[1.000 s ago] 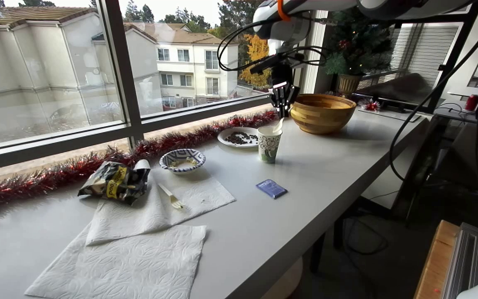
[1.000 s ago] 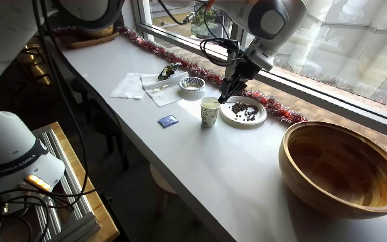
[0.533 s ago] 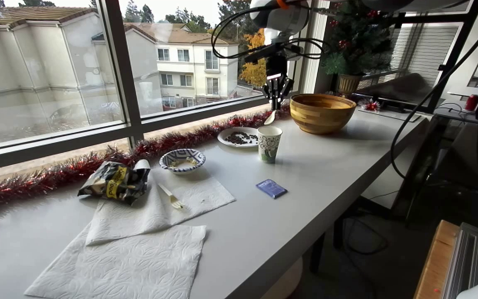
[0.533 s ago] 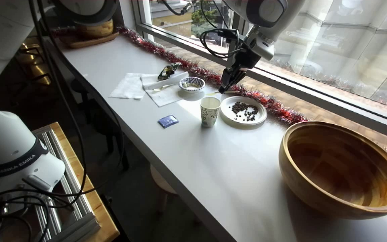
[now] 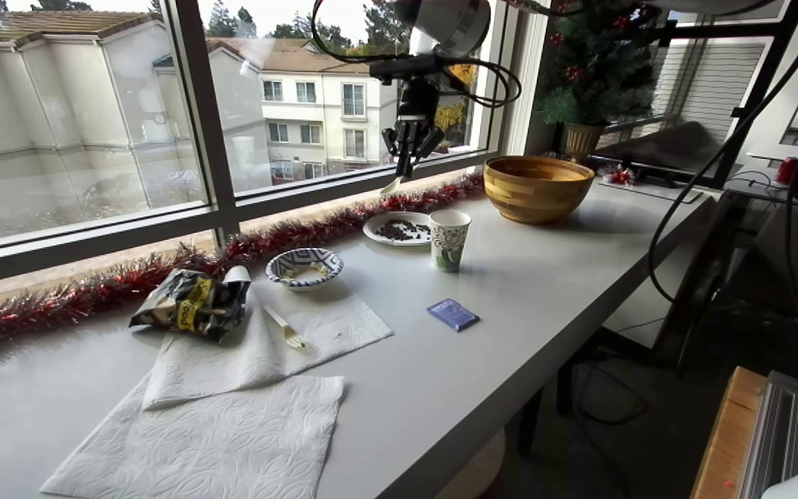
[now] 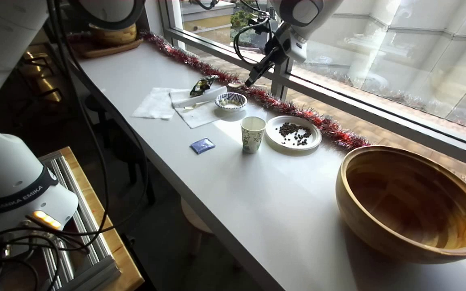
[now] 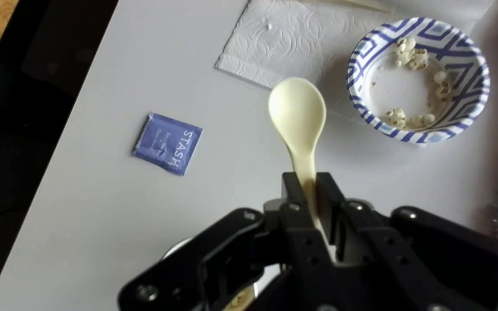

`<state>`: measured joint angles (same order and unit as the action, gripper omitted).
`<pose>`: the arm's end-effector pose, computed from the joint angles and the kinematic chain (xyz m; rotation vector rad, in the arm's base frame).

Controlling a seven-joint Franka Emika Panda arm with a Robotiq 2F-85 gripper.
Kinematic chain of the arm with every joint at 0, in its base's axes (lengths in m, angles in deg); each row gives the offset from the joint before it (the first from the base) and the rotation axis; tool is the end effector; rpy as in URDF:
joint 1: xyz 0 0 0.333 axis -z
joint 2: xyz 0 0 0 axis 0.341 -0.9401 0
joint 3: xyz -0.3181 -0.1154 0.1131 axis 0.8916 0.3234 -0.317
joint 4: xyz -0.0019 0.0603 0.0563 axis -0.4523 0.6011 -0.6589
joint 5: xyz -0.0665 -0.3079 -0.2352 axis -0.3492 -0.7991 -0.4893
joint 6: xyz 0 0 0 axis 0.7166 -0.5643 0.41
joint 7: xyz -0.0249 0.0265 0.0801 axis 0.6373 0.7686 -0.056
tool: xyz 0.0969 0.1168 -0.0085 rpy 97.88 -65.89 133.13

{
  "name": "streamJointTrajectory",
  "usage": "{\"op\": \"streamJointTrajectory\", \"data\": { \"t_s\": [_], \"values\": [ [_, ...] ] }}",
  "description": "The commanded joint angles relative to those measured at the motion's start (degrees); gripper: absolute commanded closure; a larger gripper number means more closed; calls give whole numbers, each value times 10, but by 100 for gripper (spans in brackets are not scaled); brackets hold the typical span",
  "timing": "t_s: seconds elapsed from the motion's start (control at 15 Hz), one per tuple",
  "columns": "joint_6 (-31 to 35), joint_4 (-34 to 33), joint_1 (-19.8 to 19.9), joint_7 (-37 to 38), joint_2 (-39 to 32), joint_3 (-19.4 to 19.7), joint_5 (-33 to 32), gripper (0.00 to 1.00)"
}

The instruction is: Use the spoon to scoop some of the contents from the bowl into the cup

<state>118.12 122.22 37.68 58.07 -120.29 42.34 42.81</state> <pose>0.7252 -0.1536 0.3212 -2.2115 1.7368 0.7518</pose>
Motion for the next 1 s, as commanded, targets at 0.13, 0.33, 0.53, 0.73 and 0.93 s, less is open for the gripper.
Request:
{"op": "streamJointTrajectory", "data": {
  "t_s": [0.13, 0.33, 0.53, 0.73, 0.93],
  "values": [
    [-10, 31, 2, -55, -3, -52, 35, 97],
    [9, 66, 4, -36, 3, -62, 46, 97],
    [65, 114, -18, -36, 16, -22, 88, 97],
    [45, 80, -27, -43, -6, -8, 83, 87],
    [46, 86, -28, -43, -4, -5, 86, 97]
  ]
}}
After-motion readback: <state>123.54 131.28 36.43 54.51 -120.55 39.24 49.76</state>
